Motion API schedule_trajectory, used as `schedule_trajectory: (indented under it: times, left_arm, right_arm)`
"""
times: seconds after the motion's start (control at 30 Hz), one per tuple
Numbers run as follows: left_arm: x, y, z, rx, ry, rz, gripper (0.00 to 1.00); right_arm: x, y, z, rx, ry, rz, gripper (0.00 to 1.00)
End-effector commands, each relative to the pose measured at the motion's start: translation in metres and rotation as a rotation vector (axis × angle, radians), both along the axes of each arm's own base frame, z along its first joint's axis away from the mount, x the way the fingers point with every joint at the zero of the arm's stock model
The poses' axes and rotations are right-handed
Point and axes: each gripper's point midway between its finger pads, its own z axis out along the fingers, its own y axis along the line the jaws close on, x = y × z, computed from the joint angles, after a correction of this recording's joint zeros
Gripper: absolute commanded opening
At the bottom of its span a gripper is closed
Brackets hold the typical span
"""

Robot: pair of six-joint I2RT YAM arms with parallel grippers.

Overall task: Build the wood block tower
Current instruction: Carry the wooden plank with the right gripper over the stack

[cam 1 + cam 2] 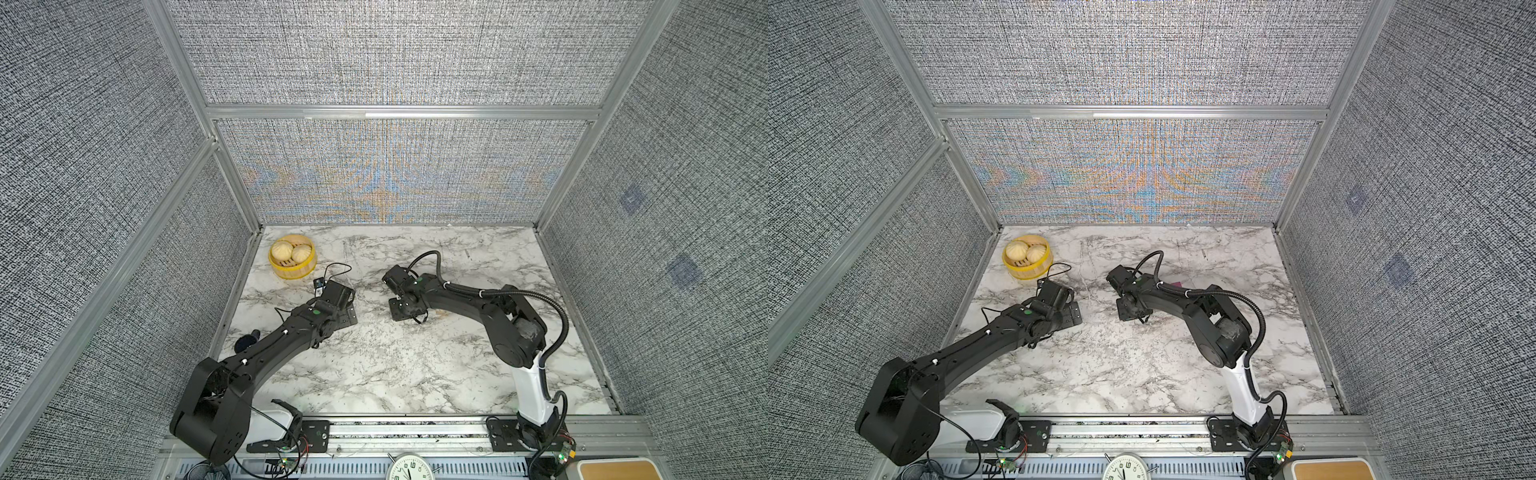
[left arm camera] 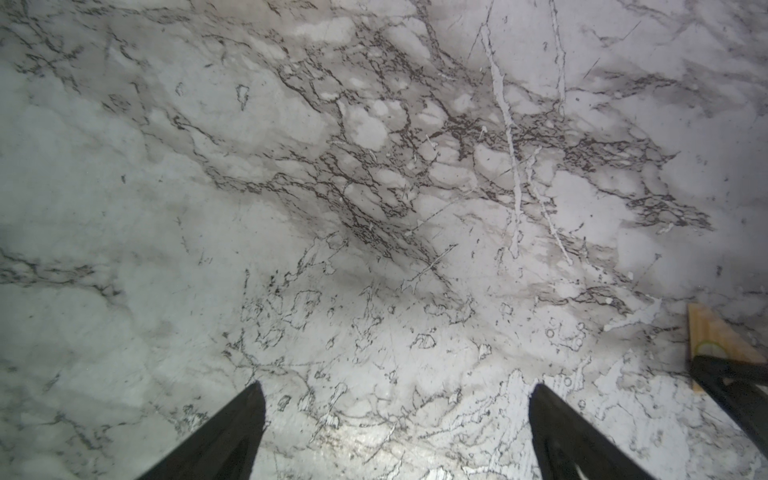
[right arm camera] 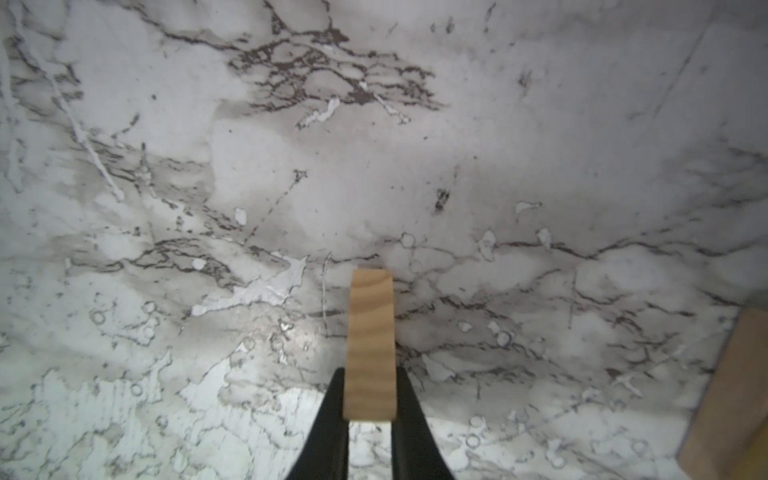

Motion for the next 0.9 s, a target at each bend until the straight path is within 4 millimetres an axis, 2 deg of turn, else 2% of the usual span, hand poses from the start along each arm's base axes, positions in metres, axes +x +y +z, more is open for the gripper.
schedule_trajectory:
  times: [0.0, 0.17, 0.47, 0.67, 0.87]
  left_arm:
    - [0.000, -0.001, 0.004, 0.001, -0.002, -0.018, 1.00]
    - [0.001, -0.014, 0.012, -0.059, -0.026, -0.077, 1.00]
    - [0.017, -0.041, 0.030, -0.103, -0.022, -0.186, 1.00]
    - [0.033, -0.065, 0.040, -0.149, -0.039, -0.234, 1.00]
    - [0.047, -0.088, 0.048, -0.153, -0.043, -0.276, 1.00]
  right_arm:
    - [-0.003, -0.001, 0.009, -0.002, -0.002, 0.015, 0.14]
    - [-0.005, -0.001, 0.033, 0.013, -0.026, 0.066, 0.13]
    - [-0.011, -0.019, 0.103, 0.051, -0.108, 0.121, 0.11]
    - [-0.016, -0.047, 0.139, 0.062, -0.131, 0.113, 0.10]
    - [-0.017, -0.083, 0.155, 0.046, -0.132, 0.077, 0.10]
